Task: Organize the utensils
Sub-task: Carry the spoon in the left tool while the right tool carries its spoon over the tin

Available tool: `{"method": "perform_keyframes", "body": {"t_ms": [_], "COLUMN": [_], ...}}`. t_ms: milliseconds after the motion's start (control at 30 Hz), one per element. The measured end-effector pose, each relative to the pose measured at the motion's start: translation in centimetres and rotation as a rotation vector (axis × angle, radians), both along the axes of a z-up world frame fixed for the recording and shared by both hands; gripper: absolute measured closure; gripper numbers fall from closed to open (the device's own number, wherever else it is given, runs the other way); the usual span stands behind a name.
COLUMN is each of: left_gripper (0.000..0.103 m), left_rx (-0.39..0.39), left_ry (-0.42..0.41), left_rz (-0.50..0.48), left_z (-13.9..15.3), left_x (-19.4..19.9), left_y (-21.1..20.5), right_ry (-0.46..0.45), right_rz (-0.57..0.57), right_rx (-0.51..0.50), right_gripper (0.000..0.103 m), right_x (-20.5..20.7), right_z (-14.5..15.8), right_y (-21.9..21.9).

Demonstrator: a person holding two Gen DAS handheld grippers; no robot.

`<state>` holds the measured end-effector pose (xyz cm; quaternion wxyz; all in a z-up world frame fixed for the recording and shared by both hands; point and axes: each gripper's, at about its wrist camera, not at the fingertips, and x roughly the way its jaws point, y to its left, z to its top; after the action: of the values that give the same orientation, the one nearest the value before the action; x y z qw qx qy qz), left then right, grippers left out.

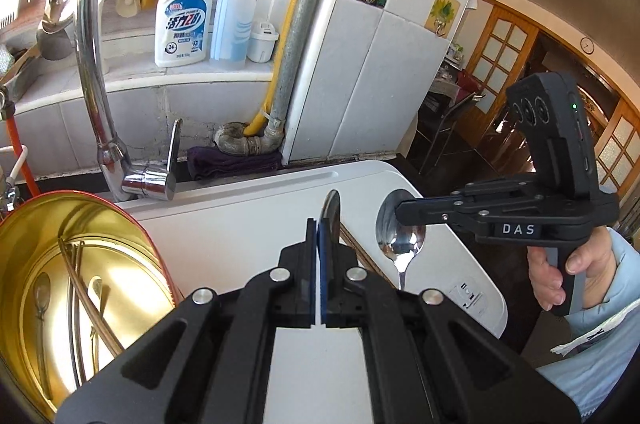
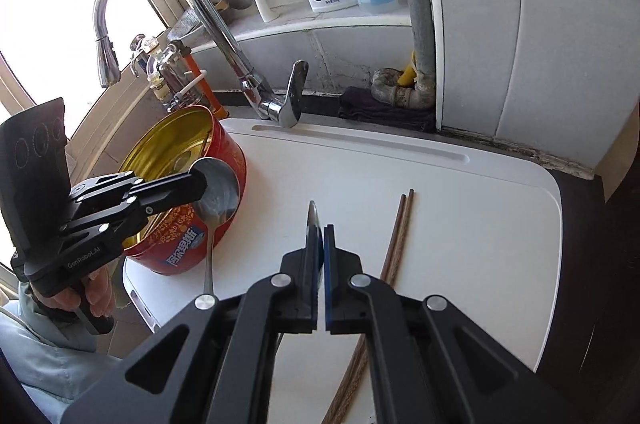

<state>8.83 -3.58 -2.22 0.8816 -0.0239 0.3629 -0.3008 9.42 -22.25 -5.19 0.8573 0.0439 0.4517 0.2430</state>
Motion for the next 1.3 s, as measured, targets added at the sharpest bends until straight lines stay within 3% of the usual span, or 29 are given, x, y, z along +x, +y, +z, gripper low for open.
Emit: {"method": "perform_keyframes", "body": {"t_ms": [233, 433, 667, 933, 1133, 1300], "left_gripper": [0.102, 0.102, 0.102, 0.102, 0.102, 0.102], "left_rx": [0.043, 0.06, 0.078, 0.087, 0.171, 0.199], "left_ry": [-0.144, -0.191, -0.208, -0.111, 0.017, 0.098], "left_rz": [0.12, 0.244, 0.291, 0.269, 0.242, 0.214], "left_z": [5.0, 6.5, 6.0, 1.6, -2.9, -5.3], "left_x": [-2.6, -3.2, -2.6, 0.6, 3.5, 4.5], "left_y": [7.2, 14.0, 18.9, 21.7, 22.4, 22.5], "right_ry": [-0.12, -0.179, -0.189, -0.093, 0.057, 0.124], "right_rz": [0.055, 0.111, 0.146, 0.141, 0.131, 0.1], "right_rx": [0.031, 0.048, 0.015, -0.071, -0.109, -0.095], "right_gripper": [0.1, 0.1, 0.1, 0.1, 0.1, 0.1], "right_x": [0.1, 0.8, 1.5, 3.2, 4.8, 6.1], "right_z": [4.9, 6.8, 6.4, 1.3, -3.7, -5.6], "right_y": [5.7, 12.5, 19.1, 24.4, 26.0, 26.0]}}
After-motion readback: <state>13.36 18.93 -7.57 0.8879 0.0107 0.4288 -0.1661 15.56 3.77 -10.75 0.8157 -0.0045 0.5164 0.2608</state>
